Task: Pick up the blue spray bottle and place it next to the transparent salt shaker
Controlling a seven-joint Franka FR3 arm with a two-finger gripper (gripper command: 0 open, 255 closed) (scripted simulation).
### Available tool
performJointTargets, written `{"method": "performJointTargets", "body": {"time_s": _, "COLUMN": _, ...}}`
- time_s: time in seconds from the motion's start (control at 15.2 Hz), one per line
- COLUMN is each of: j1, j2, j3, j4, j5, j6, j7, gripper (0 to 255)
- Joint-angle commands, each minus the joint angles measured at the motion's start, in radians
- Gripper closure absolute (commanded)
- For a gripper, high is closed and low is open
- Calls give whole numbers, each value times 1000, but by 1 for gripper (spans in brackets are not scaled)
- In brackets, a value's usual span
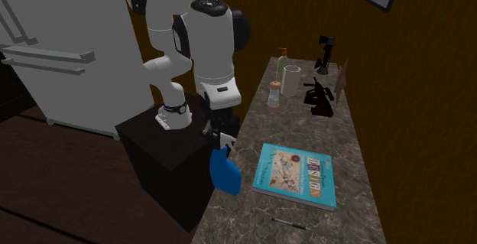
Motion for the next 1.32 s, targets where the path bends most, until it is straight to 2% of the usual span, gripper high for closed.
{"method": "performJointTargets", "body": {"time_s": 0.0, "j1": 1, "j2": -2, "j3": 1, "j4": 28, "j5": -1, "j6": -31, "j7": 2, "gripper": 255}}
{"method": "performJointTargets", "body": {"time_s": 1.25, "j1": -6, "j2": 20, "j3": -4, "j4": 313, "j5": 5, "j6": -294, "j7": -1, "gripper": 255}}
